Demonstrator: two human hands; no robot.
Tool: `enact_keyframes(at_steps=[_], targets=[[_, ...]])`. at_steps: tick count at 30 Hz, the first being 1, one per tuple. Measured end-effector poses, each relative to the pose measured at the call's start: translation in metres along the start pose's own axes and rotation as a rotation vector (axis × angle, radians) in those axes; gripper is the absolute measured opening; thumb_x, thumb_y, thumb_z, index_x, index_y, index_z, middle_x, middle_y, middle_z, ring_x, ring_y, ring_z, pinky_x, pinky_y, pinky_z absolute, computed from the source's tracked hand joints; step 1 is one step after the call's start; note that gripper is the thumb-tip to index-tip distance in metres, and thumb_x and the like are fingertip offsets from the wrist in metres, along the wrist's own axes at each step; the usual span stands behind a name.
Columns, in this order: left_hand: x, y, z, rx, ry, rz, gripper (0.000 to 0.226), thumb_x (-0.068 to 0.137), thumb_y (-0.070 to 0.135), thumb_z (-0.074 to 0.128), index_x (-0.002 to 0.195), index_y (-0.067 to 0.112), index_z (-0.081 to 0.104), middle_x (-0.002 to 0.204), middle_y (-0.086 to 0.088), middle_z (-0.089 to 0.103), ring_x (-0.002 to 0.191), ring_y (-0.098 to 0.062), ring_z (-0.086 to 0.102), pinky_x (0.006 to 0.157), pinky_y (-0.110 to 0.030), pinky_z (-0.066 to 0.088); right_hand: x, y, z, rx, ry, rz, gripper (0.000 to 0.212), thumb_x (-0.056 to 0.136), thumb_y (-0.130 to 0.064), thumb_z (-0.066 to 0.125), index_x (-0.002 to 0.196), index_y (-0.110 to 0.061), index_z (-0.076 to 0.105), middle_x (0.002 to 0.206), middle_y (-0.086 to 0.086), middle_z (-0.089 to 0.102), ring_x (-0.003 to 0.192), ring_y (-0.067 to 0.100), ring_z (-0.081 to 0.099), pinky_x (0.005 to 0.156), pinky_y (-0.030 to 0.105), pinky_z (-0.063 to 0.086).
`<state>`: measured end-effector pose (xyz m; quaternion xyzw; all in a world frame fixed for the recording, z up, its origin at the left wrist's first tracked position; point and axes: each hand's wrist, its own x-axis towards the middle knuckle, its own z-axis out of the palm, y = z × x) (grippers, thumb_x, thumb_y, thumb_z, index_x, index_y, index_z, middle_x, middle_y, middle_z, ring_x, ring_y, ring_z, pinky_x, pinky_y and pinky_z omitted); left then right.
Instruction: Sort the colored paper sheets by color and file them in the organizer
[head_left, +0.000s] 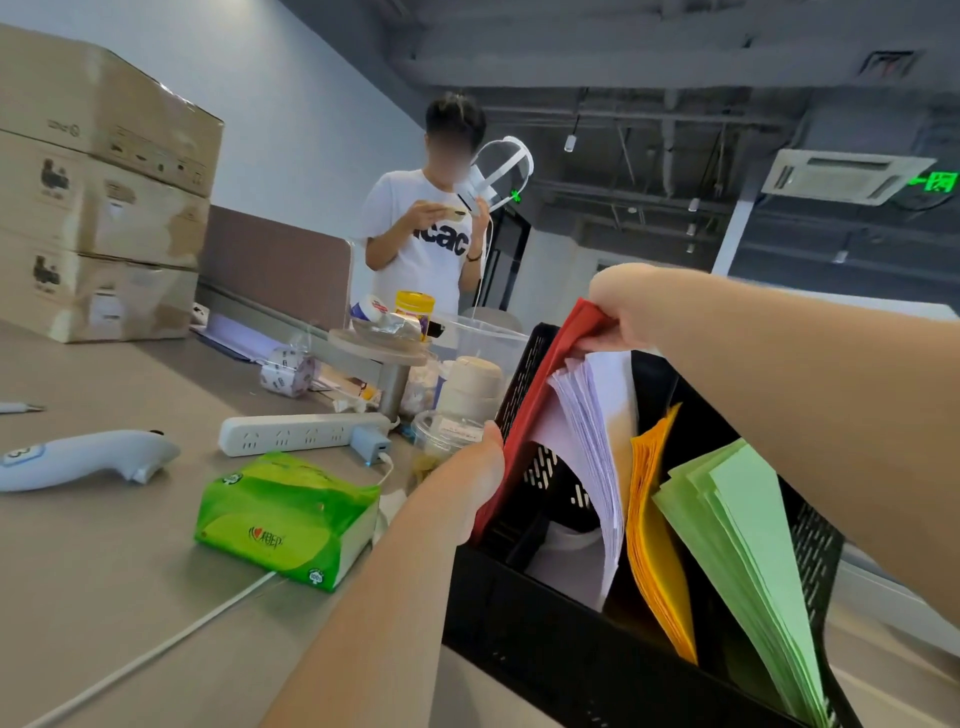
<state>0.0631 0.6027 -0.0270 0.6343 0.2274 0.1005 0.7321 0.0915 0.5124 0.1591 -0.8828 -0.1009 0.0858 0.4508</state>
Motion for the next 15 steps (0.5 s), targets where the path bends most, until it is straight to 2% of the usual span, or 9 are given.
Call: enact_keyframes(at_steps=[2,3,4,7,9,10,13,14,15], targets=[[0.000,0.001,0.000,-0.009,-0.017,0.007,0.101,0.071,0.084,0.033,0.145,0.016,0.034,0.144,-0.014,0.044,0.129,-0.031,0.045,0.110,-0.043,0.035,0.006,0.002,0.002,0.038,0.019,-0.046,0.020,0.095,-0.005,0.045,0.078,0.002,0.054,0.078,0.014,0.057,0.051,0.023,0.065,0.030,0.026,0.044],[0.006,0.000,0.001,-0.013,-0.011,0.020,0.112,0.061,0.092,0.032,0.145,0.018,0.036,0.144,-0.013,0.044,0.129,-0.031,0.045,0.110,-0.044,0.035,0.005,0.002,0.004,0.088,0.032,-0.049,0.020,0.095,-0.006,0.045,0.078,0.001,0.053,0.075,0.014,0.055,0.047,0.023,0.063,0.034,0.026,0.048],[0.000,0.003,0.000,0.011,-0.003,0.036,0.113,0.061,0.094,0.029,0.144,0.018,0.038,0.144,-0.012,0.045,0.130,-0.030,0.045,0.110,-0.045,0.035,0.007,0.002,0.004,0.101,0.044,-0.065,0.017,0.096,-0.008,0.045,0.085,0.002,0.053,0.079,0.015,0.058,0.057,0.024,0.066,0.043,0.026,0.053],[-0.016,0.012,-0.002,0.045,0.025,0.132,0.081,0.089,0.072,0.013,0.139,0.018,0.046,0.139,-0.009,0.051,0.128,-0.029,0.047,0.110,-0.043,0.033,0.008,-0.002,0.000,0.141,0.111,-0.093,0.028,0.100,-0.017,0.039,0.114,0.004,0.050,0.108,0.017,0.063,0.100,0.027,0.066,0.077,0.030,0.057],[-0.028,0.017,-0.004,0.030,0.023,0.186,0.079,0.091,0.070,0.011,0.139,0.019,0.047,0.137,-0.009,0.053,0.127,-0.029,0.048,0.110,-0.044,0.032,0.000,0.000,-0.009,0.208,0.112,-0.076,0.030,0.101,-0.016,0.037,0.112,0.007,0.054,0.107,0.014,0.064,0.106,0.026,0.064,0.083,0.029,0.054],[-0.028,0.016,-0.005,0.029,0.035,0.201,0.081,0.089,0.073,0.012,0.141,0.020,0.044,0.138,-0.009,0.052,0.128,-0.029,0.047,0.111,-0.046,0.031,-0.004,0.001,-0.014,0.201,0.089,-0.079,0.030,0.101,-0.016,0.038,0.109,0.007,0.056,0.106,0.014,0.065,0.102,0.026,0.065,0.079,0.027,0.055],[-0.042,0.018,-0.007,0.088,0.186,0.302,0.077,0.091,0.067,0.020,0.141,0.014,0.043,0.142,-0.010,0.049,0.129,-0.030,0.045,0.111,-0.048,0.032,-0.027,0.011,-0.026,0.209,0.068,-0.149,0.030,0.099,-0.020,0.043,0.114,0.005,0.053,0.100,0.018,0.062,0.068,0.026,0.064,0.042,0.025,0.052],[-0.049,0.018,-0.010,0.154,0.240,0.363,0.067,0.096,0.058,0.023,0.140,0.013,0.045,0.143,-0.010,0.047,0.130,-0.030,0.044,0.111,-0.046,0.032,-0.035,0.014,-0.031,0.199,0.079,-0.170,0.026,0.099,-0.019,0.043,0.108,0.003,0.054,0.092,0.016,0.063,0.062,0.025,0.063,0.039,0.024,0.052],[-0.060,0.018,-0.012,0.219,0.305,0.417,0.058,0.099,0.051,0.025,0.140,0.015,0.045,0.144,-0.007,0.046,0.132,-0.028,0.042,0.111,-0.044,0.031,-0.047,0.017,-0.037,0.158,0.126,-0.203,0.024,0.099,-0.017,0.042,0.100,0.003,0.054,0.086,0.014,0.063,0.062,0.024,0.065,0.044,0.023,0.055]])
